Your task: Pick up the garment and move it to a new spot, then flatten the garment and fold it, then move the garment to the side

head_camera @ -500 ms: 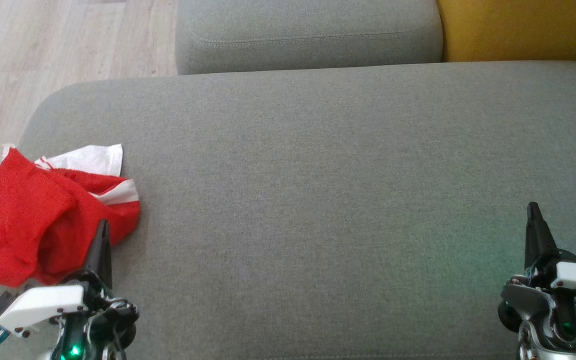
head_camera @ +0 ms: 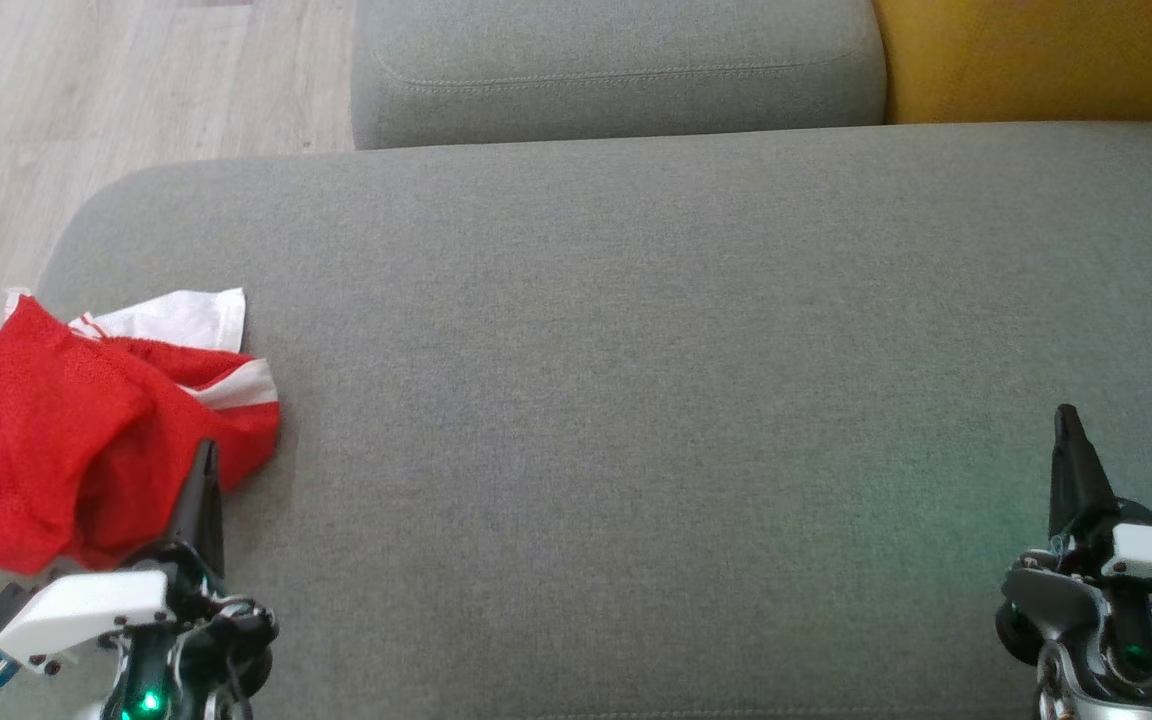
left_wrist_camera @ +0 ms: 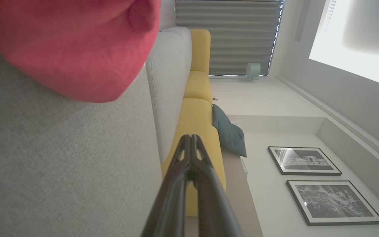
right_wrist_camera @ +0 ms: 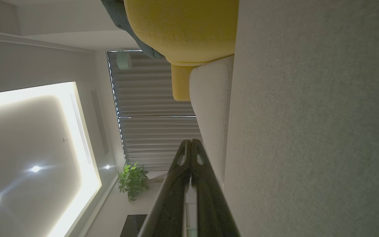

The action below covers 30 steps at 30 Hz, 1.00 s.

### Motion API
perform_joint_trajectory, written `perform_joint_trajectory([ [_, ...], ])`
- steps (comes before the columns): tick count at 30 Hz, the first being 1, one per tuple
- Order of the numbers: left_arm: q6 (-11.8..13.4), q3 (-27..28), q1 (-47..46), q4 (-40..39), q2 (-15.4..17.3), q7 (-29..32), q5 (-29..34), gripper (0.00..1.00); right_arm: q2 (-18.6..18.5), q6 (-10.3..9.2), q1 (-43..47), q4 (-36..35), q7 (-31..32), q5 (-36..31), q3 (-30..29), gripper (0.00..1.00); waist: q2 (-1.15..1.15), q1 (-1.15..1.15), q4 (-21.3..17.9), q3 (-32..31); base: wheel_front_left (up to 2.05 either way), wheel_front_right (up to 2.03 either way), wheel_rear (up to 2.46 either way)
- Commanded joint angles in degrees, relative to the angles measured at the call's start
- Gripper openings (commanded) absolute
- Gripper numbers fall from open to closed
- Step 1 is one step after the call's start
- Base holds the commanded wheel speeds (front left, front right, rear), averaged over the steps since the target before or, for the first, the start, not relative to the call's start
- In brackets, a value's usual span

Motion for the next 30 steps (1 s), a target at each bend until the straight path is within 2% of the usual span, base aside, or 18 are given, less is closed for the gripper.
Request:
perform_joint_trajectory([
  [1, -0.42, 2.01, -3.14, -2.19, 1.00, 0.43, -0.26, 0.00, -0.25, 0.22, -1.44, -2.31, 0.32, 0.42, 1.19, 0.00, 0.00, 0.00, 0.00, 0.00, 0.00, 0.00, 0.00],
  [16, -0.42, 2.01, -3.14, -2.19, 1.00, 0.43, -0.26, 0.00, -0.25, 0.22, -1.44, -2.31, 0.32, 0.42, 1.19, 0.00, 0.00, 0.00, 0.00, 0.00, 0.00, 0.00, 0.00],
  [17, 0.03, -0.03, 0.03, 0.22, -0.05, -0.03, 0.00, 1.00, 0.02, 0.00, 0.01, 0.22, -0.01, -0.01, 0.01, 1.00, 0.00, 0.00, 0.00, 0.00, 0.00, 0.00, 0.00],
  [21, 0.09, -0.20, 2.03, 3.36, -0.49, -0.15, 0.02, 1.00, 0.25, -0.01, 1.50, 3.36, -0.06, -0.05, 0.13, 1.00, 0.00, 0.00, 0.00, 0.00, 0.00, 0.00, 0.00],
  [30, 0.05, -0.42, 1.21, 2.93, -0.35, -1.66, 2.27, 1.00, -0.27, 0.01, 1.18, 2.13, -1.56, -1.83, 1.05, 1.00, 0.00, 0.00, -0.02, 0.07, 0.00, 0.00, 0.00],
])
